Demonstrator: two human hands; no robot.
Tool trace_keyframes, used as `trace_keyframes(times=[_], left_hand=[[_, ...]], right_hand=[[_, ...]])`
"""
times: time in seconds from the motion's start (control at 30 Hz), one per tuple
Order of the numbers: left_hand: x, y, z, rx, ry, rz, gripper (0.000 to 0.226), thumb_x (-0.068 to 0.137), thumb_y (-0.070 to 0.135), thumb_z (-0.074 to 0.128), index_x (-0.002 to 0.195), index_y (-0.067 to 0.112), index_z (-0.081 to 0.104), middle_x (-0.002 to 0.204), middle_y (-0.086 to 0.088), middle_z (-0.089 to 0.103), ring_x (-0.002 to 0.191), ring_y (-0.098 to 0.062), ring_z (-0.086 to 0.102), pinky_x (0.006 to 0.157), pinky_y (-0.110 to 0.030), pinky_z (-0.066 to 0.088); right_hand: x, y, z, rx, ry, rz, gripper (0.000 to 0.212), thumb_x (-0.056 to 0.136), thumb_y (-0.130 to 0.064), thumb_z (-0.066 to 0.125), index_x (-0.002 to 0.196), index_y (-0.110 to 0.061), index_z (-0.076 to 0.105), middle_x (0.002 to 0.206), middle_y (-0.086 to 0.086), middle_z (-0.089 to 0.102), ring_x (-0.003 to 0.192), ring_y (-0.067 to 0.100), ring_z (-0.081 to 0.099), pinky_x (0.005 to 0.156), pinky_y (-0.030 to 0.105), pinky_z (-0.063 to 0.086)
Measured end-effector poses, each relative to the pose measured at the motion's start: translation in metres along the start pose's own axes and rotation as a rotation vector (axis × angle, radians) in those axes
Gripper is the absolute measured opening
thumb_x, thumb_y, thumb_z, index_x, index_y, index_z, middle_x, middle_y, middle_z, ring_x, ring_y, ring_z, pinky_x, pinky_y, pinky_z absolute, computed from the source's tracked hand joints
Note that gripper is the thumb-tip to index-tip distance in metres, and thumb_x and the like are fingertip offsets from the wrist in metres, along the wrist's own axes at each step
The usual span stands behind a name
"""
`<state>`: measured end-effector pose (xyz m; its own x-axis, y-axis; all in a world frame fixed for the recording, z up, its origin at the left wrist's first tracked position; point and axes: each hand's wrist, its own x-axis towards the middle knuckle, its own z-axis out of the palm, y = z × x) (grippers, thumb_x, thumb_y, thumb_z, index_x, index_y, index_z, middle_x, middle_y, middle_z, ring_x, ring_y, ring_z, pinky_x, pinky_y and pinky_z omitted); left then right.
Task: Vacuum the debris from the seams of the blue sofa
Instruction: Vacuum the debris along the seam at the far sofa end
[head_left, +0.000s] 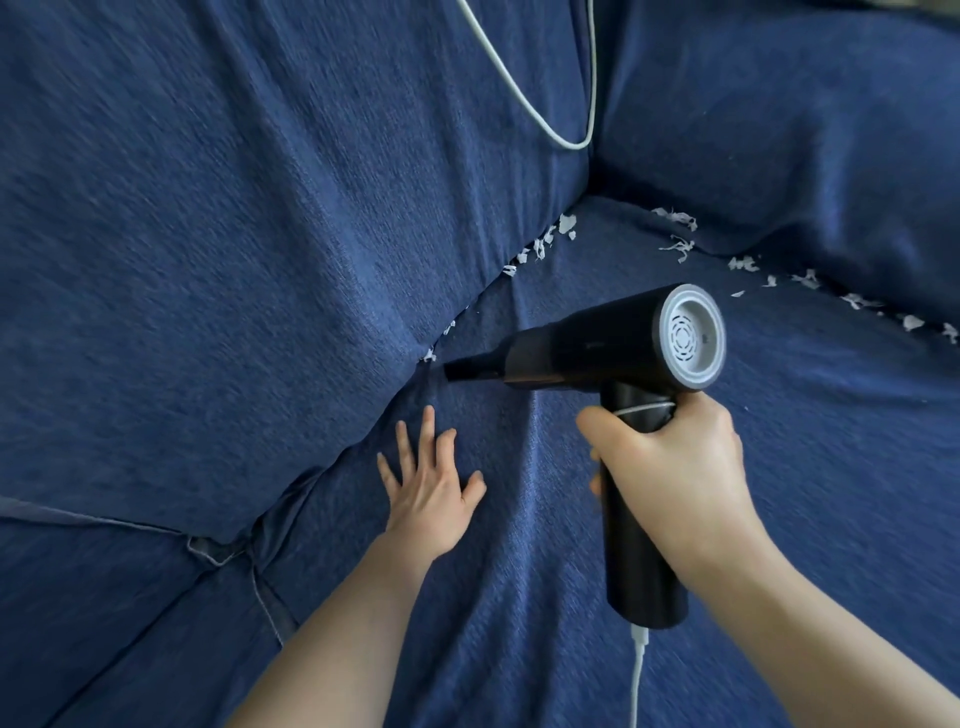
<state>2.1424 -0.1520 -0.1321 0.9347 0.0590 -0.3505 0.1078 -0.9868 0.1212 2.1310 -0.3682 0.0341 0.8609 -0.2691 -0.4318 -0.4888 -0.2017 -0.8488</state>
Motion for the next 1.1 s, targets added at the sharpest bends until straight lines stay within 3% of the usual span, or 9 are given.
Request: trace_keyframes(times=[0.07, 0.27, 0.37, 0.53, 0.77, 0.97, 1.1], left_hand=[[0.008, 0.008, -0.002, -0.029, 0.014, 0.028, 0.063, 0.096, 0.049, 0.040, 0.145, 0.017, 0.018, 0.159, 0.001, -0.021, 0.145, -0.028, -0.024, 0.115, -0.061, -0.006], [0.015, 0.025, 0.004, 0.073, -0.027, -0.009, 0.073, 0.096, 0.058, 0.026, 0.152, 0.028, -0.011, 0.156, 0.000, -0.030, 0.141, -0.034, -0.031, 0.112, -0.062, -0.013], [0.015, 0.024, 0.004, 0.083, -0.032, -0.009, 0.073, 0.096, 0.058, 0.026, 0.152, 0.027, -0.011, 0.157, 0.000, -0.029, 0.141, -0.034, -0.031, 0.112, -0.063, -0.011], [0.017, 0.024, 0.002, 0.066, -0.027, 0.001, 0.074, 0.096, 0.057, 0.029, 0.152, 0.027, -0.008, 0.156, 0.000, -0.030, 0.141, -0.034, -0.031, 0.112, -0.063, -0.012], [0.017, 0.024, 0.005, 0.086, -0.026, -0.010, 0.074, 0.096, 0.058, 0.027, 0.152, 0.028, -0.010, 0.156, 0.000, -0.030, 0.141, -0.033, -0.031, 0.112, -0.063, -0.012], [0.015, 0.025, 0.004, 0.097, -0.021, -0.012, 0.074, 0.096, 0.058, 0.026, 0.152, 0.028, -0.011, 0.156, 0.000, -0.030, 0.141, -0.033, -0.030, 0.113, -0.062, -0.011], [0.015, 0.026, 0.003, 0.102, -0.036, -0.010, 0.074, 0.096, 0.059, 0.025, 0.151, 0.028, -0.013, 0.156, 0.000, -0.032, 0.141, -0.033, -0.032, 0.113, -0.062, -0.012]], right_hand=[[0.004, 0.001, 0.000, 0.015, -0.001, 0.007, 0.015, 0.075, -0.022, 0.070, 0.071, -0.010, 0.063, 0.052, 0.006, 0.068, 0.051, 0.022, 0.068, 0.064, 0.045, 0.063], [0.012, 0.001, 0.007, 0.039, -0.035, -0.008, 0.015, 0.073, -0.022, 0.070, 0.070, -0.009, 0.062, 0.058, 0.010, 0.069, 0.048, 0.016, 0.066, 0.061, 0.039, 0.060], [0.015, 0.001, 0.012, 0.013, -0.036, -0.016, 0.019, 0.068, -0.029, 0.069, 0.069, -0.012, 0.061, 0.059, 0.008, 0.070, 0.063, 0.030, 0.072, 0.064, 0.047, 0.063], [0.019, 0.000, 0.008, 0.021, -0.018, -0.017, 0.015, 0.071, -0.025, 0.071, 0.071, -0.012, 0.063, 0.060, 0.009, 0.070, 0.066, 0.033, 0.072, 0.067, 0.049, 0.063], [0.024, -0.001, 0.006, 0.049, -0.021, -0.010, 0.013, 0.074, -0.021, 0.070, 0.070, -0.011, 0.063, 0.054, 0.003, 0.067, 0.046, 0.015, 0.066, 0.067, 0.046, 0.064], [0.023, 0.002, 0.016, 0.028, -0.030, -0.023, 0.018, 0.068, -0.029, 0.071, 0.069, -0.013, 0.062, 0.062, 0.007, 0.070, 0.072, 0.033, 0.072, 0.070, 0.050, 0.063], [0.027, -0.001, 0.022, 0.059, 0.001, -0.016, 0.019, 0.069, -0.030, 0.070, 0.070, -0.013, 0.062, 0.064, 0.005, 0.070, 0.070, 0.031, 0.073, 0.071, 0.046, 0.063]])
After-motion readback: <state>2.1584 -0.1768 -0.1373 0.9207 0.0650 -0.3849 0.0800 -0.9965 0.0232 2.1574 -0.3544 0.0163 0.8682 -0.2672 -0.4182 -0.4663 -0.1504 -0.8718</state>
